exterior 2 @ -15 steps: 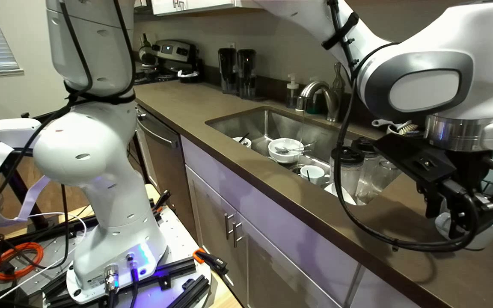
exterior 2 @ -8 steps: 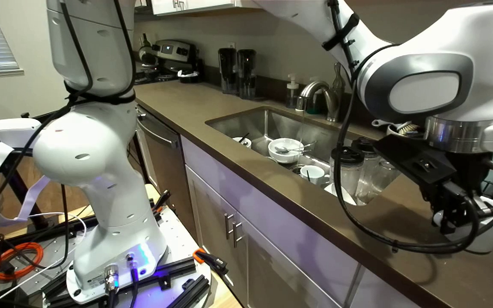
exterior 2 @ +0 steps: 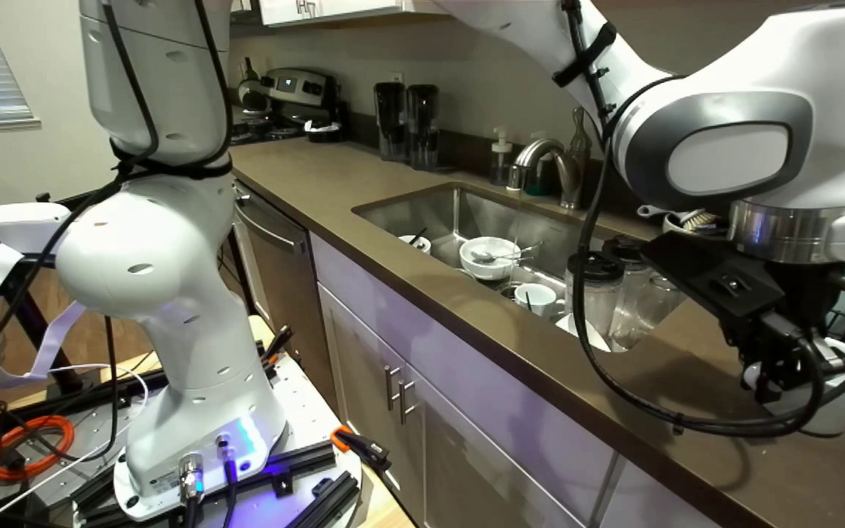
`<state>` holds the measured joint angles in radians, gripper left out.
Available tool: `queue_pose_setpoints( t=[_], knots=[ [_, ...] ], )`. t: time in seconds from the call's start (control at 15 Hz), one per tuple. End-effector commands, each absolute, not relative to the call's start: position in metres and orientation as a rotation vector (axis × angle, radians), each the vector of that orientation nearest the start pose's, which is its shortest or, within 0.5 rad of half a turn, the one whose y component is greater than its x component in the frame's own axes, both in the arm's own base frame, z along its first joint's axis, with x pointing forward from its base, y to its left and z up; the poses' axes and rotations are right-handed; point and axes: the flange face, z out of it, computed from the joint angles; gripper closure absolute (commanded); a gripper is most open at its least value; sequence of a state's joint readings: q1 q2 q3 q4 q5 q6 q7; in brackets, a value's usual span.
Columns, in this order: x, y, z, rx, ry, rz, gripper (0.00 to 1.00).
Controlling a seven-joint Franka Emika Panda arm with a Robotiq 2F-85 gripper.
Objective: Take the smaller mug on the counter, fill it with water and place it on the left side of the counter
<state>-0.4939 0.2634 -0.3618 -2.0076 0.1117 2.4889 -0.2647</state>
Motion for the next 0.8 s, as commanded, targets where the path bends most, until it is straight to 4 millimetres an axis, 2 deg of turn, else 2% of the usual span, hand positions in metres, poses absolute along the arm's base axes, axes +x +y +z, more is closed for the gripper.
queue_pose_setpoints(
  t=[0.0,0.33,0.73],
  knots=[
    [0.401,-0.451,0.36,-3.082,1.018,-0.321,0.96],
    [0.39,-0.43,0.364,-3.055,1.0,-0.287,0.96],
    [0.379,-0.388,0.372,-3.081,0.926,-0.278,0.96]
  ],
)
